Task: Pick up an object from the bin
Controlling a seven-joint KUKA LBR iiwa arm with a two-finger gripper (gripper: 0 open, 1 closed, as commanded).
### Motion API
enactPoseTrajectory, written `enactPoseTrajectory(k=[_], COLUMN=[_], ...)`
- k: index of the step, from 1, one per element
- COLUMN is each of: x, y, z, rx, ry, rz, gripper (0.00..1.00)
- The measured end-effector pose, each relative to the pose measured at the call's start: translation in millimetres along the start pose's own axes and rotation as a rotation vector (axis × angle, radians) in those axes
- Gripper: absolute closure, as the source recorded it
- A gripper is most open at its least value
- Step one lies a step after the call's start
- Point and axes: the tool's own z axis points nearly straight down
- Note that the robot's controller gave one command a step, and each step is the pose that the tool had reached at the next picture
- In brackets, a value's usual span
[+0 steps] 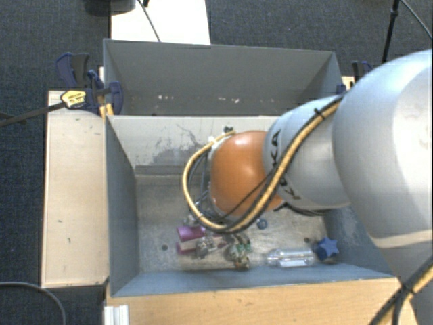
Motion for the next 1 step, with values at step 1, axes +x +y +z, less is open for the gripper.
enactPoseTrajectory(k=[1], x=[25.0], y=[-42.3], z=[-128.0], rx=[0.004], ry=[0.007], rz=[-0.142], gripper=[1.0])
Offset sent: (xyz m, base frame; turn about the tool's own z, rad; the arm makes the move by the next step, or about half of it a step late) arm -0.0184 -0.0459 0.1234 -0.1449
